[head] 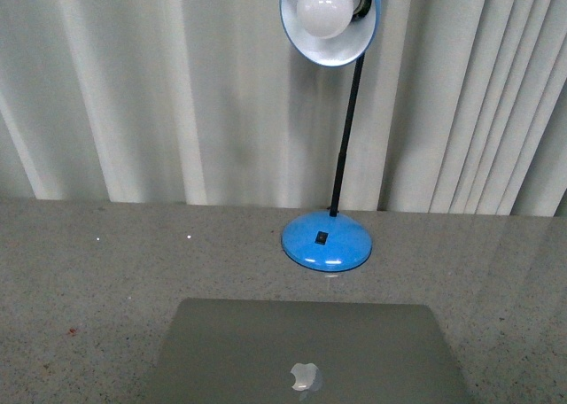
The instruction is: Close laptop
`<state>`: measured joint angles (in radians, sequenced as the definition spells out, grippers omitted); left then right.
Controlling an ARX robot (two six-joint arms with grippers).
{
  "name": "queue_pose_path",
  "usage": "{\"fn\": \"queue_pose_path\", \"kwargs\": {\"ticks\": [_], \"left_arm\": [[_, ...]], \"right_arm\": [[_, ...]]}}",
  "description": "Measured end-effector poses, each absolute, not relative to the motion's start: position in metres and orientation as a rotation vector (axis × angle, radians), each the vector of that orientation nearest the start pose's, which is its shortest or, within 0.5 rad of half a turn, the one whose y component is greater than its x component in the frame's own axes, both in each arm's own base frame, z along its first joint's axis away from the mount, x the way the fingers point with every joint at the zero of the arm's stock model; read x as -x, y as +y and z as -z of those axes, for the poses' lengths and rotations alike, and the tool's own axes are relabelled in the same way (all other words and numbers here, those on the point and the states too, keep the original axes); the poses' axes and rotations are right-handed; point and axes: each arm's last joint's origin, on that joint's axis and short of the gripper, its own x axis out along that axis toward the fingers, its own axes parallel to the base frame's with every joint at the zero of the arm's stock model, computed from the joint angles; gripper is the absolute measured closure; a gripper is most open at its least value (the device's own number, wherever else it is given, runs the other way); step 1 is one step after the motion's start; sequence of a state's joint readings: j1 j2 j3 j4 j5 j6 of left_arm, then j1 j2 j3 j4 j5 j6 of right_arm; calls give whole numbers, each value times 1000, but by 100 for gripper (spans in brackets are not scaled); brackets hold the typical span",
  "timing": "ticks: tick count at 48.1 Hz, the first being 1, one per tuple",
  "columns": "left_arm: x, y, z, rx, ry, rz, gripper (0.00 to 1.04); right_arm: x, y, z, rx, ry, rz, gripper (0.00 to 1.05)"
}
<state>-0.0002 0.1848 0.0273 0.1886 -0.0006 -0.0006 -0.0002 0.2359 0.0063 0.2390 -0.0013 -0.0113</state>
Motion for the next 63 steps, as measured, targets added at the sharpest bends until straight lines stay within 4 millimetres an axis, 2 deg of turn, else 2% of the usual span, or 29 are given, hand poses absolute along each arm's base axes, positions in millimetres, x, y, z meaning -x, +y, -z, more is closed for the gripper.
{"fn": "queue_pose_path", "kwargs": {"ticks": [11, 19, 32, 36, 44, 47, 52, 57, 59, 61, 63], "left_arm": [[-97, 0, -172, 1, -20, 0, 101], [-96, 0, -173, 1, -25, 0, 101], [-96, 0, -173, 1, -26, 0, 101], [-96, 0, -173, 2, -26, 0, 100], [-96, 0, -173, 1, -26, 0, 75], [-96, 0, -173, 1, -26, 0, 64], [-96, 0, -173, 1, -26, 0, 39], [-96, 0, -173, 2, -26, 0, 23], [-96, 0, -173, 2, -26, 0, 13], [-96, 0, -173, 1, -26, 0, 5], [-96, 0, -173, 1, -26, 0, 7]], "right_arm": [[-109, 0, -168, 11, -9, -1, 102], [-98, 0, -165, 11, 2, -1, 102], [-98, 0, -166, 11, -4, -2, 102], [-98, 0, -166, 12, -4, -1, 92], [-98, 0, -166, 11, -4, -1, 67], [-98, 0, -166, 11, -4, -2, 55], [-98, 0, -166, 11, -4, -1, 32], [-98, 0, -166, 11, -4, -1, 16], [-98, 0, -166, 11, -4, -2, 6], [-98, 0, -166, 10, -4, -1, 7], [-98, 0, -166, 11, -4, -1, 8]]}}
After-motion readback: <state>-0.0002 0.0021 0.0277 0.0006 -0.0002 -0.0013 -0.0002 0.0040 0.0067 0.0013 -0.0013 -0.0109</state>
